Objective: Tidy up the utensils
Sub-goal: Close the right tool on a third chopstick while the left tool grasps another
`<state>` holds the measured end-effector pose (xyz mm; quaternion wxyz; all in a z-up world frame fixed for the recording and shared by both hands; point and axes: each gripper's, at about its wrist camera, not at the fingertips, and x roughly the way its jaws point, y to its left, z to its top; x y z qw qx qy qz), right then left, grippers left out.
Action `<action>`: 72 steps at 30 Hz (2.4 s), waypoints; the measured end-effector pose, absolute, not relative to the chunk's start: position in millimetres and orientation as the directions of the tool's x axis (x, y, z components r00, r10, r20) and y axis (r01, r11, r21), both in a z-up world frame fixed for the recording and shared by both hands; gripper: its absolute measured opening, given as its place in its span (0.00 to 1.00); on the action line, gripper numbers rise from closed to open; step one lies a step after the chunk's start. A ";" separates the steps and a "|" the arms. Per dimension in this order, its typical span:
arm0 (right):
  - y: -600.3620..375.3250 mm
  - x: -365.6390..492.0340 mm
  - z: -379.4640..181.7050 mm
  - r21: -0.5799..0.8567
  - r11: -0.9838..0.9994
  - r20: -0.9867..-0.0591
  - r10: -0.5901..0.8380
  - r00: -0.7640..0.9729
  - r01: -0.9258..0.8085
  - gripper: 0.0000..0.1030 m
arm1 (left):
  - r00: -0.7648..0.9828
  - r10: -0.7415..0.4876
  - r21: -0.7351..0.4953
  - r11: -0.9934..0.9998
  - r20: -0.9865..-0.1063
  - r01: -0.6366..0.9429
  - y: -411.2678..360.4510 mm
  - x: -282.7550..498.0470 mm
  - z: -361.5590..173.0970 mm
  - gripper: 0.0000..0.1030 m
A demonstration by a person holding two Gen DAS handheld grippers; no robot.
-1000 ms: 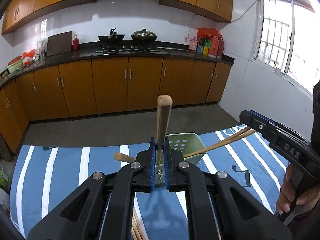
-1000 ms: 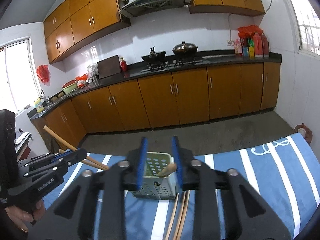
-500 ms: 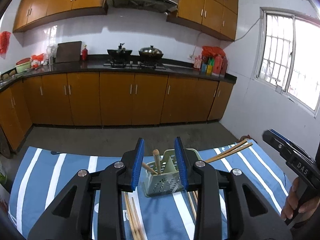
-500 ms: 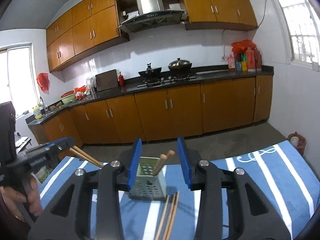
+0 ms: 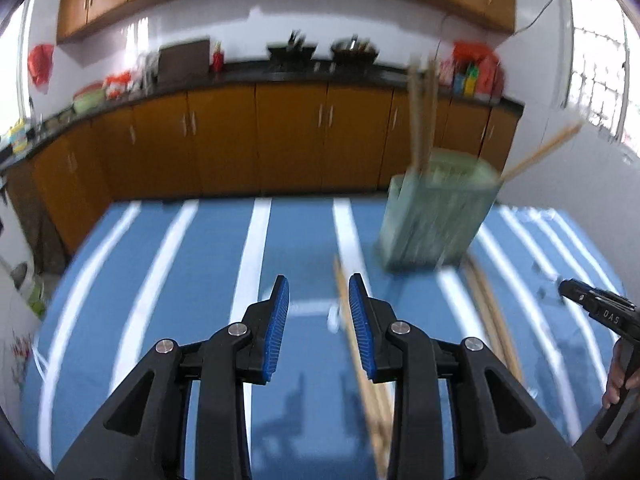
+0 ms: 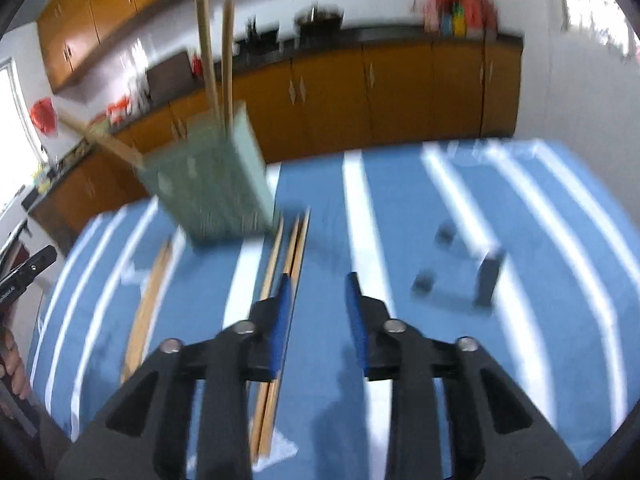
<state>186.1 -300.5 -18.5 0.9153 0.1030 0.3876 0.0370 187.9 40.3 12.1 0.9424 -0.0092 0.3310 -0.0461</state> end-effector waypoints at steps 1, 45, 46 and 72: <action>-296.1 187.6 -33.0 0.234 0.972 -0.727 0.171 0.665 0.007 0.19 | 0.759 -0.102 -0.064 0.995 -0.643 0.080 41.2 186.8 0.3 0.31; -272.2 193.3 -75.6 0.110 0.992 -0.799 0.054 0.599 0.058 0.08 | 0.588 -0.186 -0.122 0.982 -0.787 0.147 10.4 175.5 -83.7 0.24; -272.1 193.2 -75.7 0.111 0.992 -0.799 0.054 0.599 0.058 0.08 | 0.589 -0.180 -0.112 0.982 -0.788 0.151 8.7 175.7 -83.8 0.24; -275.9 198.1 -75.0 0.072 0.996 -0.786 0.022 0.617 0.057 0.08 | 0.611 -0.092 -0.032 0.994 -0.786 0.109 13.7 198.5 -84.2 0.07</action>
